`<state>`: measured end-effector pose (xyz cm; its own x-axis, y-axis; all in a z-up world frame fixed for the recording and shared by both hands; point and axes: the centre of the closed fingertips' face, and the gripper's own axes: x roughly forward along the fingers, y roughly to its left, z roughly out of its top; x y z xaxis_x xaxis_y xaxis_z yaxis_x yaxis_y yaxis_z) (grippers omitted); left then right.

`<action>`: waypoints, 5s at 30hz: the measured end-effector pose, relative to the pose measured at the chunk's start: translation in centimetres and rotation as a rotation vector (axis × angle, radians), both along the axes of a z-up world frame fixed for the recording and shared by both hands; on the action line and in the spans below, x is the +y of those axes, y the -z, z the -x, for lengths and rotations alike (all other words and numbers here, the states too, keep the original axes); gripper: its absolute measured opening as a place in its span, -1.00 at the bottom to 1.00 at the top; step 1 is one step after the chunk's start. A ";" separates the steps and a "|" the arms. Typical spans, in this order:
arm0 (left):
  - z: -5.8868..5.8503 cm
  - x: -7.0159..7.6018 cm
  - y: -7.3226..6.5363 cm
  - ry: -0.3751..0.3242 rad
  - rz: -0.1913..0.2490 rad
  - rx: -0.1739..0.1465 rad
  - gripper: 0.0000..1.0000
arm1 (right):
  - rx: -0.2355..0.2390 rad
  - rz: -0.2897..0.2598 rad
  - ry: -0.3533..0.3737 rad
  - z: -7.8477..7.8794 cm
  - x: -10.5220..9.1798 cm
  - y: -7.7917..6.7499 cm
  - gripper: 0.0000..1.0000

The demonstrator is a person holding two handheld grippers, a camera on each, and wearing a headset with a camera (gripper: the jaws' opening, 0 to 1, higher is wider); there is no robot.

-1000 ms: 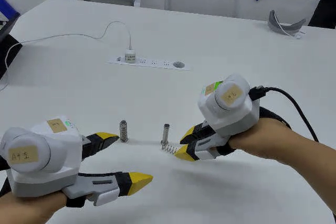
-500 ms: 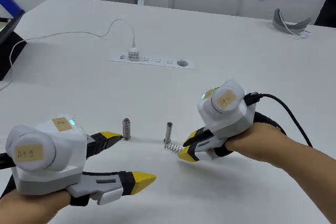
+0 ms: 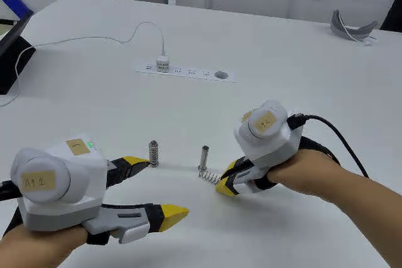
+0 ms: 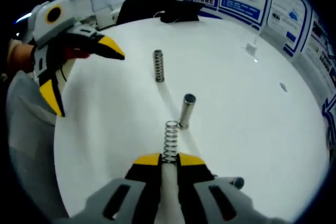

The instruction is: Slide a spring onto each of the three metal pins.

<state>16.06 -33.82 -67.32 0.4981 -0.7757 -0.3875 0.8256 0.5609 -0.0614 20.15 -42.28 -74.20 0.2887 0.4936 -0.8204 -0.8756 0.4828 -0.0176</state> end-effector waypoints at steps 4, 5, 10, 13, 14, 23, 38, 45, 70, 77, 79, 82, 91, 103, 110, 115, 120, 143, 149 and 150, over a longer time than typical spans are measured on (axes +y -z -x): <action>0.0 -0.1 0.0 0.002 -0.001 -0.002 0.31 | -0.001 0.000 -0.004 0.1 0.0 0.0 -0.76; 0.1 -0.1 0.0 0.003 -0.003 -0.002 0.31 | -0.004 0.002 -0.005 0.1 0.0 -0.1 -0.76; 0.2 -0.4 0.0 0.016 -0.011 -0.006 0.30 | -0.010 -0.007 -0.009 0.3 -0.1 -0.6 -0.77; 0.2 -0.7 0.0 0.030 -0.017 -0.008 0.29 | -0.010 -0.020 -0.016 0.6 0.0 -1.3 -0.77; 0.2 -0.8 0.0 0.035 -0.019 -0.009 0.28 | -0.009 -0.024 -0.018 0.7 0.0 -1.5 -0.77; 0.6 -2.0 0.1 0.092 -0.035 -0.021 0.22 | -0.018 -0.046 -0.080 2.1 0.3 -3.8 -0.77; 1.3 -3.3 -0.3 0.174 -0.059 -0.060 -0.06 | -0.040 -0.022 -0.256 4.8 1.8 -6.3 -0.77; 2.0 -3.8 -0.4 0.218 -0.073 -0.082 -0.27 | -0.031 -0.018 -0.330 5.9 2.3 -6.8 -0.77; 3.2 -5.0 -0.3 0.313 -0.103 -0.128 -0.76 | -0.018 0.024 -0.457 8.0 2.3 -7.1 -0.77; 3.2 -5.0 -0.2 0.313 -0.104 -0.124 -0.76 | -0.031 0.011 -0.460 8.1 2.6 -8.4 -0.77; 3.2 -5.1 -0.2 0.315 -0.106 -0.124 -0.76 | -0.036 0.006 -0.463 8.1 2.7 -8.8 -0.77; 3.3 -5.1 -0.1 0.317 -0.109 -0.122 -0.78 | -0.036 -0.015 -0.459 8.1 3.1 -9.5 -0.77; 3.5 -5.1 -0.1 0.319 -0.108 -0.120 -0.78 | -0.064 -0.038 -0.479 8.4 4.5 -10.7 -0.77; 3.6 -5.6 -0.6 0.320 -0.087 -0.121 -0.78 | -0.095 -0.058 -0.501 8.5 6.0 -11.6 -0.76; 3.6 -5.5 -0.5 0.320 -0.084 -0.117 -0.79 | -0.072 -0.021 -0.494 8.5 5.8 -11.1 -0.71; 3.6 -5.5 -0.4 0.321 -0.086 -0.115 -0.79 | -0.057 0.008 -0.504 8.4 5.8 -10.5 -0.71; 3.6 -5.6 -0.4 0.323 -0.090 -0.115 -0.79 | -0.038 0.047 -0.519 8.6 5.9 -9.8 -0.71; 3.4 -5.6 -0.7 0.297 -0.052 -0.104 -0.60 | -0.031 0.071 -0.497 7.8 5.7 -9.7 -0.75; 3.2 -5.3 -0.5 0.277 -0.043 -0.092 -0.47 | -0.034 0.076 -0.481 7.2 5.3 -10.0 -0.75; 3.2 -5.2 -0.5 0.271 -0.041 -0.092 -0.45 | -0.037 0.079 -0.477 7.0 5.1 -10.1 -0.75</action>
